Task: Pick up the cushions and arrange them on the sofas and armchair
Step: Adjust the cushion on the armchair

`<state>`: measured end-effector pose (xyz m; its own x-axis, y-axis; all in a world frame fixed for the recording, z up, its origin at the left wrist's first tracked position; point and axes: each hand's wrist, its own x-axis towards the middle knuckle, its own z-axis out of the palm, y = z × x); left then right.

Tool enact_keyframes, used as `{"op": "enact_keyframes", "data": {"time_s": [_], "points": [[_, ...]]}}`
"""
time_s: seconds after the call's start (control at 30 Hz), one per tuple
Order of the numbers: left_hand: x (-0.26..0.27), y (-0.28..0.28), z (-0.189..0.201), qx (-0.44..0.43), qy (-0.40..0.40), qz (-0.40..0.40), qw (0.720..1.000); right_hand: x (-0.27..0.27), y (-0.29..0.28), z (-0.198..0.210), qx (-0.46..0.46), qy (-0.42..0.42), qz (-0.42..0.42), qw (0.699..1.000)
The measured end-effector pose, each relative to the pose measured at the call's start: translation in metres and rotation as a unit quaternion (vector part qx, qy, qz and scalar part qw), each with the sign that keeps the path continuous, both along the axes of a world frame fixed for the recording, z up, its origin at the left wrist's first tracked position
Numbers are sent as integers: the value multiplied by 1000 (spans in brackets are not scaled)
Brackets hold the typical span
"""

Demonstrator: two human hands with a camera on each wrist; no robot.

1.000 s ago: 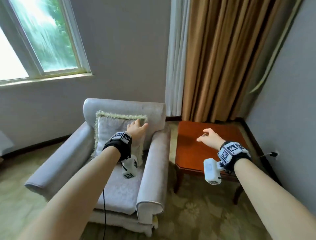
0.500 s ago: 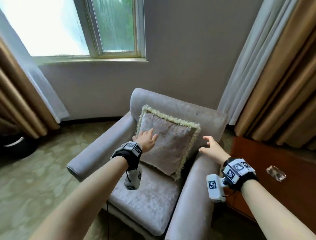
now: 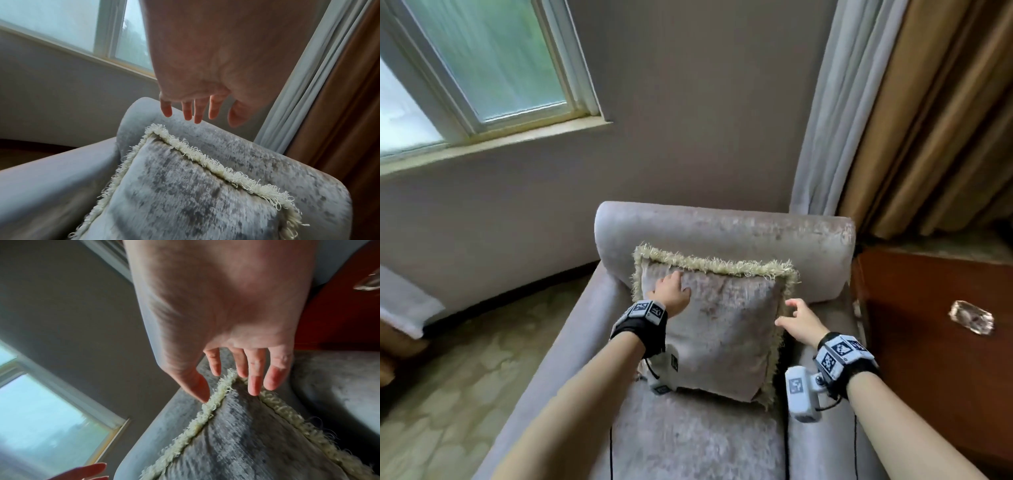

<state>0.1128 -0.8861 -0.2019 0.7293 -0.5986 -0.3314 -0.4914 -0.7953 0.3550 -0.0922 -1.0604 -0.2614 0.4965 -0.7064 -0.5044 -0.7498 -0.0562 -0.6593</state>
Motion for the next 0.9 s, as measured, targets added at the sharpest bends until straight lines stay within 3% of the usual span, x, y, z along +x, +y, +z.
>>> {"op": "enact_keyframes", "data": {"time_s": [0.2, 0.37, 0.5, 0.63, 0.77, 0.9], "points": [[73, -73, -62, 7, 9, -79, 997, 48, -18, -77, 86, 58, -117, 988], [118, -123, -125, 16, -48, -149, 988, 83, -56, -150, 95, 55, -168, 980], [137, -124, -187, 54, -101, -180, 977, 87, -59, -198, 87, 83, -210, 970], [139, -115, -227, 12, -171, -189, 967, 87, -52, -240, 105, 75, -238, 963], [138, -105, -218, -23, -186, -204, 961, 93, -42, -241, 121, 40, -228, 965], [172, -88, -175, -47, -84, -111, 989, 109, -41, -176, 55, 0, -213, 976]]}}
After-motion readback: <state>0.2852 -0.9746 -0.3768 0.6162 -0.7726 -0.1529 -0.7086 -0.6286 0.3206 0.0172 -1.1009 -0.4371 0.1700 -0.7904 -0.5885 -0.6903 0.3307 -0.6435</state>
